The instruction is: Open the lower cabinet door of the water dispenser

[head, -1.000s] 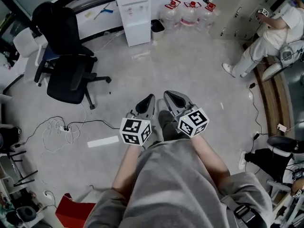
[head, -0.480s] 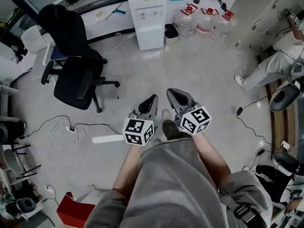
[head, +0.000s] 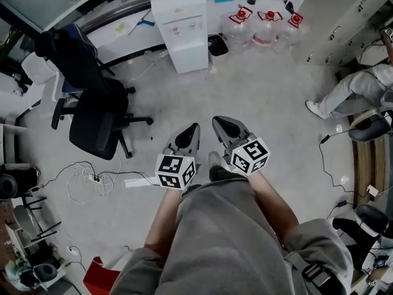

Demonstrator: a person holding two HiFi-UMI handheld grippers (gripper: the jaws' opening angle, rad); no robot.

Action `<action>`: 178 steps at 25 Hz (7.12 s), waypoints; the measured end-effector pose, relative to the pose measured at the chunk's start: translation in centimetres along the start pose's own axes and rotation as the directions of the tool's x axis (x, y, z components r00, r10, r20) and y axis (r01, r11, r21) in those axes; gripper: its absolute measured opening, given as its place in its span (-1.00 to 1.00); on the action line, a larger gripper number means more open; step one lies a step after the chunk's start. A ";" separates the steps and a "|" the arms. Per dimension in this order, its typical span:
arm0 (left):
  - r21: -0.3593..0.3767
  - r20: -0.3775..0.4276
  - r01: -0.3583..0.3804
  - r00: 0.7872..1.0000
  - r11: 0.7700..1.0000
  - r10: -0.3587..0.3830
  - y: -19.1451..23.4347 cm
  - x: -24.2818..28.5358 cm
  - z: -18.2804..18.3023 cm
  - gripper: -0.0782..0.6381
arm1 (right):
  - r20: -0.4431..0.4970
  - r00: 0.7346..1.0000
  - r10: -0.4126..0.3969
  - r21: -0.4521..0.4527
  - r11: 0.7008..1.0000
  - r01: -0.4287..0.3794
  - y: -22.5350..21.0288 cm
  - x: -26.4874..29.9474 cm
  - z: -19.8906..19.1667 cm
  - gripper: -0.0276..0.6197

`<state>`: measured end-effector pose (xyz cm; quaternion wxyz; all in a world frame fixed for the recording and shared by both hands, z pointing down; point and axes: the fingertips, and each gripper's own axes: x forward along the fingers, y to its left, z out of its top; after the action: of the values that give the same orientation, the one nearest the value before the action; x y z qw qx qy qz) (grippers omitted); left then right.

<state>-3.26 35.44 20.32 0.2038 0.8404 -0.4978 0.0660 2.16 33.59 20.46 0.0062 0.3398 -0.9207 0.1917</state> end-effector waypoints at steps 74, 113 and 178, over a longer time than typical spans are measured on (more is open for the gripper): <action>0.077 -0.457 0.194 0.879 0.978 -0.138 25.5 55.7 2.8 -0.76 | -0.124 0.944 -0.306 0.233 0.916 0.327 -49.1 34.0 -1.2 -0.89; 0.095 -0.587 0.019 0.809 0.995 0.040 38.8 68.9 -18.6 -0.76 | -0.365 0.930 -0.034 -0.014 0.999 0.032 -65.9 48.9 -27.7 -0.54; -0.029 -0.602 -0.112 0.795 0.993 0.072 42.3 52.5 -25.2 -0.76 | -0.520 0.809 -0.275 -0.196 0.960 0.200 -58.1 45.8 -38.7 -0.53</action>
<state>-11.50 -14.58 71.42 0.3737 0.7442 -0.4500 0.3226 -1.17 -21.59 83.09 0.3128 0.3831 -0.8418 0.2164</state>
